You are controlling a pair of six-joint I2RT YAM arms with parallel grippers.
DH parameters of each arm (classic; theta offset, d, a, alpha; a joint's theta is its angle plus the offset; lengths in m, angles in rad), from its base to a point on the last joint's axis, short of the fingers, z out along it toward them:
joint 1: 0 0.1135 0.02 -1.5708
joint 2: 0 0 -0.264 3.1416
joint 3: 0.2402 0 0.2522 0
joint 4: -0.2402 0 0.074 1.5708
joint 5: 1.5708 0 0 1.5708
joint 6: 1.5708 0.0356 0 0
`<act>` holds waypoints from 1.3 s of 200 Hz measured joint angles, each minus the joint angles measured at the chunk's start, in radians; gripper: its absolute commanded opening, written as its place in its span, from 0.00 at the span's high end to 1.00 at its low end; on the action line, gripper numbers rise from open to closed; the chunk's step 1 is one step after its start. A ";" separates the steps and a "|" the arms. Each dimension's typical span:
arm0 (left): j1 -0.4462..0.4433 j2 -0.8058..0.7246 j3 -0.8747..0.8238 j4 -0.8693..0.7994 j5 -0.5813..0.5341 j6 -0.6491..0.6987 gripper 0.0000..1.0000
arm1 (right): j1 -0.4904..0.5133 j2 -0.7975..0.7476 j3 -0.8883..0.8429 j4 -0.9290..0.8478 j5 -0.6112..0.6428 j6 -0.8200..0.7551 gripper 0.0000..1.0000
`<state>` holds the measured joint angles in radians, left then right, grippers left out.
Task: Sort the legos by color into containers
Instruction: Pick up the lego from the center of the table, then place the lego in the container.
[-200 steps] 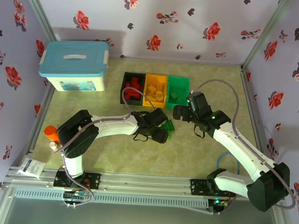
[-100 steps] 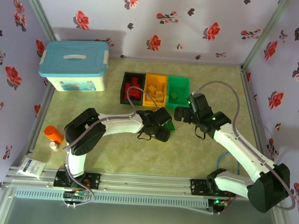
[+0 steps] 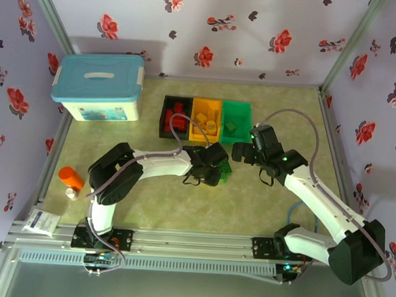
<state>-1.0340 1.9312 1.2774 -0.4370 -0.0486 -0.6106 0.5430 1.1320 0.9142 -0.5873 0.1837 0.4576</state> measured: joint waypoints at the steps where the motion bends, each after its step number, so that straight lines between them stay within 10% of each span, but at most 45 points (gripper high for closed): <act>1: 0.000 0.000 0.001 -0.002 -0.001 0.000 0.76 | 0.000 0.000 0.000 0.000 0.000 0.000 0.02; 81: 0.092 -0.075 0.030 -0.063 -0.011 0.032 0.80 | -0.003 -0.039 0.000 -0.001 0.000 0.000 0.02; 173: 0.344 0.019 0.486 -0.190 0.008 0.147 0.78 | -0.008 -0.085 -0.058 -0.005 -0.003 0.023 0.02; 226: 0.393 0.209 0.694 -0.283 0.026 0.158 0.37 | -0.008 -0.097 -0.072 -0.012 -0.008 0.026 0.02; 260: 0.396 0.233 0.728 -0.308 0.039 0.162 0.33 | -0.008 -0.096 -0.077 -0.011 -0.027 0.027 0.02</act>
<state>-0.6384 2.1639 2.0052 -0.7448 -0.0101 -0.4488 0.5346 1.0363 0.8371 -0.5980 0.1570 0.4843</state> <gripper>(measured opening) 0.667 0.978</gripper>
